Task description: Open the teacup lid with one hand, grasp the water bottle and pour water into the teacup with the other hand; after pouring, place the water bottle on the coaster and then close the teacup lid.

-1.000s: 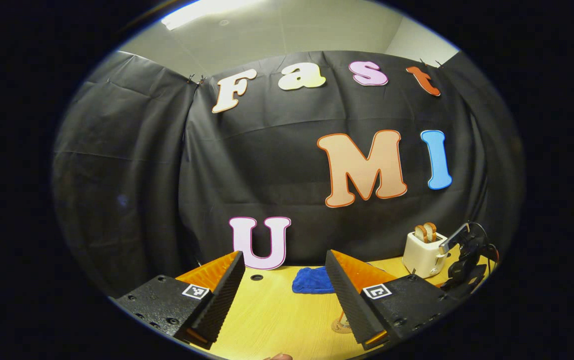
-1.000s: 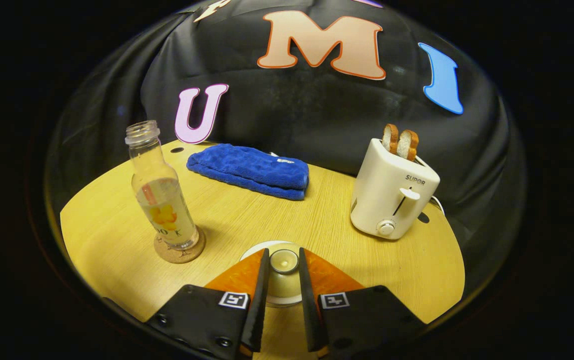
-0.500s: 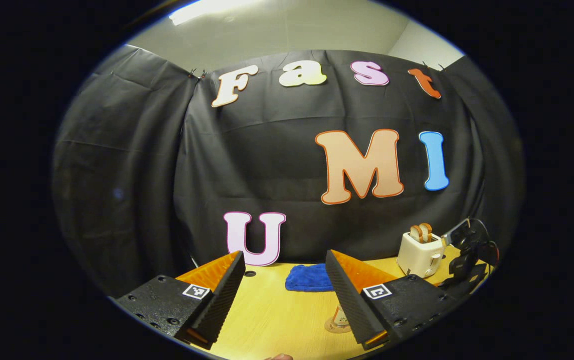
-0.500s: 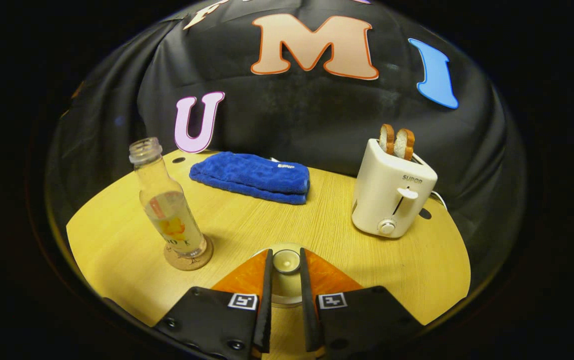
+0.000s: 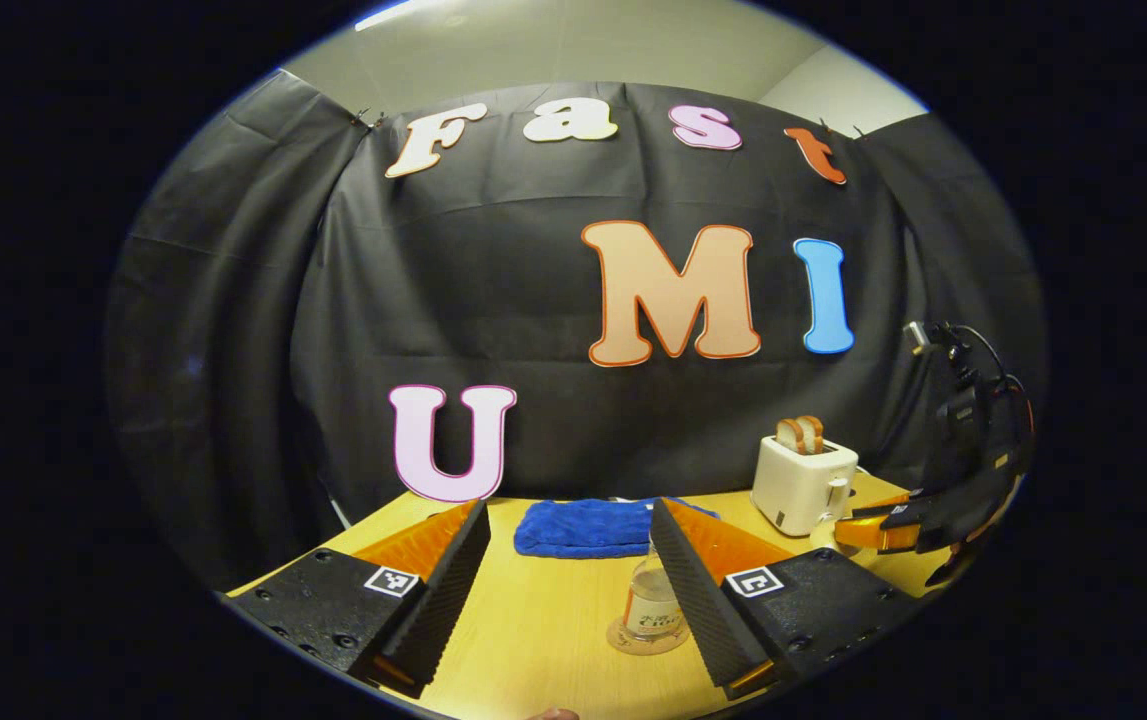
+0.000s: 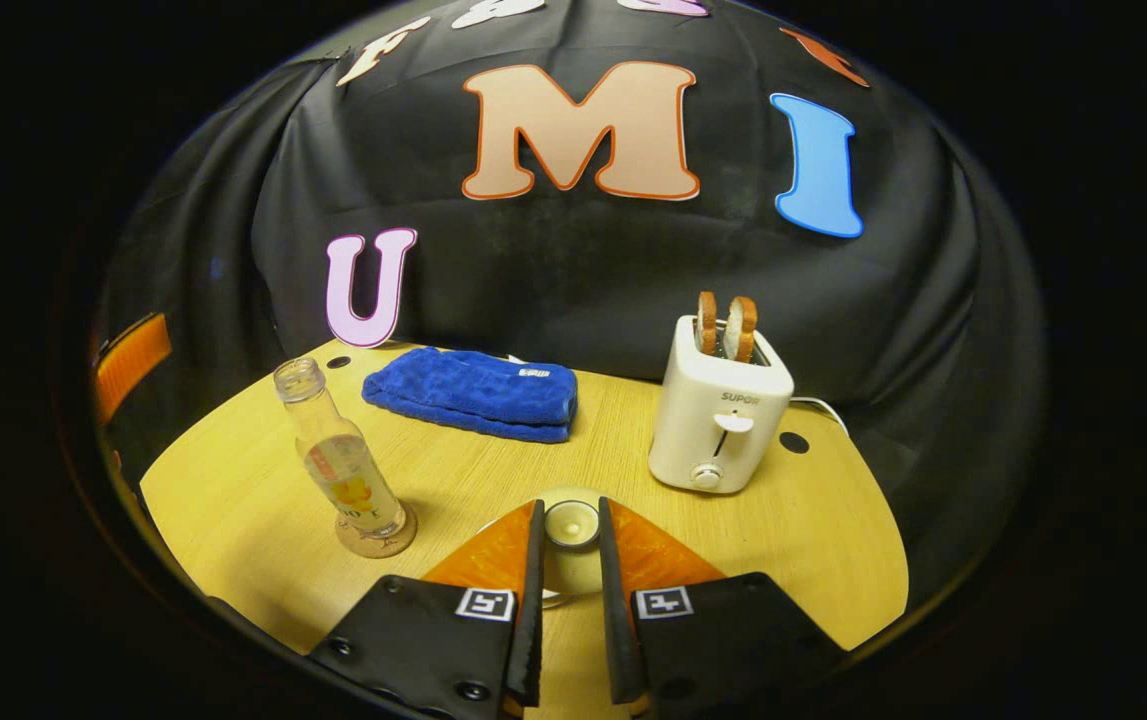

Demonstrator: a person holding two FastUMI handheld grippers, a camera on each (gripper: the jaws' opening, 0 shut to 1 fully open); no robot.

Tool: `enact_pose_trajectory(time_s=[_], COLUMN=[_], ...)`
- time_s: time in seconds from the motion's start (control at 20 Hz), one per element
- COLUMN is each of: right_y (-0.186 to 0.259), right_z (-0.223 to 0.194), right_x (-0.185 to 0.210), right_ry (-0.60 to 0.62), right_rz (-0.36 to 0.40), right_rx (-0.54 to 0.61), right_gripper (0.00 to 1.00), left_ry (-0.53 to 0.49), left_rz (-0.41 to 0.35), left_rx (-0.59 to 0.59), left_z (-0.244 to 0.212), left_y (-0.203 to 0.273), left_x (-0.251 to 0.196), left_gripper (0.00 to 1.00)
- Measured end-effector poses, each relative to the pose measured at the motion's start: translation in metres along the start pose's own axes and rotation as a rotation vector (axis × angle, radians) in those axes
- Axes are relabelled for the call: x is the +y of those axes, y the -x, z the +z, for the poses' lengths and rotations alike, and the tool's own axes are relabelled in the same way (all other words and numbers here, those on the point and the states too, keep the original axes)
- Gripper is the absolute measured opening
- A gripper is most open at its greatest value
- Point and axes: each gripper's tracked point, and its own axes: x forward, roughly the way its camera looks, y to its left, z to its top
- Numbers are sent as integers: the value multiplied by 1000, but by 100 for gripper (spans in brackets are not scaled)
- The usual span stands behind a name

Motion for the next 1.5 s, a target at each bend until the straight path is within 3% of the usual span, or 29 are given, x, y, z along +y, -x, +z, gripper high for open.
enact_pose_trajectory(time_s=[0.3,0.4,0.8,1.5], right_y=[22,27,46,65], right_z=[4,2,2,-5], right_x=[-14,-21,-48,-59], right_ry=[-4,0,11,14], right_rz=[-33,-51,-126,-197], right_rx=[-13,-10,0,16], right_gripper=[28,31,29,30], left_ry=[9,14,6,-47], left_rz=[-74,-98,-140,-236], left_rx=[49,92,206,290], left_z=[-43,-66,-128,-182], left_y=[-17,-21,-38,-72], left_x=[-27,-39,-55,-85], left_gripper=[96,95,96,96])
